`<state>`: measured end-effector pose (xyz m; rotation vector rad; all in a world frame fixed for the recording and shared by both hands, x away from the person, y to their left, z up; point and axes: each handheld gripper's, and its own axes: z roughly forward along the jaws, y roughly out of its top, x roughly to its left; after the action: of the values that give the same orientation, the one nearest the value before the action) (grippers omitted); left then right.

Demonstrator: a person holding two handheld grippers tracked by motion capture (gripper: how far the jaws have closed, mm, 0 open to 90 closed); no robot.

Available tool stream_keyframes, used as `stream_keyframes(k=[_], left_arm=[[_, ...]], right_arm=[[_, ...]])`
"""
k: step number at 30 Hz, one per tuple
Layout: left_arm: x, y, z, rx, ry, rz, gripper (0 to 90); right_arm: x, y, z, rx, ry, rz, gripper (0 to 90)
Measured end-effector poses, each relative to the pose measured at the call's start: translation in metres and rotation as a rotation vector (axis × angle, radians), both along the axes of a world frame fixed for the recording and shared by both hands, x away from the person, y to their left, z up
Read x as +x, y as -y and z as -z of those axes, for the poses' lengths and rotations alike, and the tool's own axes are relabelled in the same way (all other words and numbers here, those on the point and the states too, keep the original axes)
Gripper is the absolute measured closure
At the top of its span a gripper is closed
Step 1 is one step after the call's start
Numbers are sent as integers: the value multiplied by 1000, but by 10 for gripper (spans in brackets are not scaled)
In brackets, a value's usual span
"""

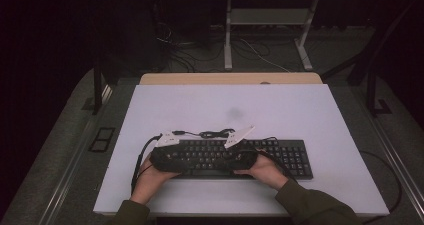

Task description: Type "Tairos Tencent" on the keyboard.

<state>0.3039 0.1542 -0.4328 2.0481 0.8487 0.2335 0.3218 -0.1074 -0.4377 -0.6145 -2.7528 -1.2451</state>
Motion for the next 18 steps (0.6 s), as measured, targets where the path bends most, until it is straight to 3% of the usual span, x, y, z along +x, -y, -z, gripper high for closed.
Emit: stream_keyframes(k=[10, 18], left_arm=[[0, -1, -1, -2, 5, -2, 237], [0, -1, -2, -3, 8, -1, 237]], right_arm=[[0, 0, -1, -1, 5, 3, 894], [0, 4, -6, 27, 10, 11, 893]])
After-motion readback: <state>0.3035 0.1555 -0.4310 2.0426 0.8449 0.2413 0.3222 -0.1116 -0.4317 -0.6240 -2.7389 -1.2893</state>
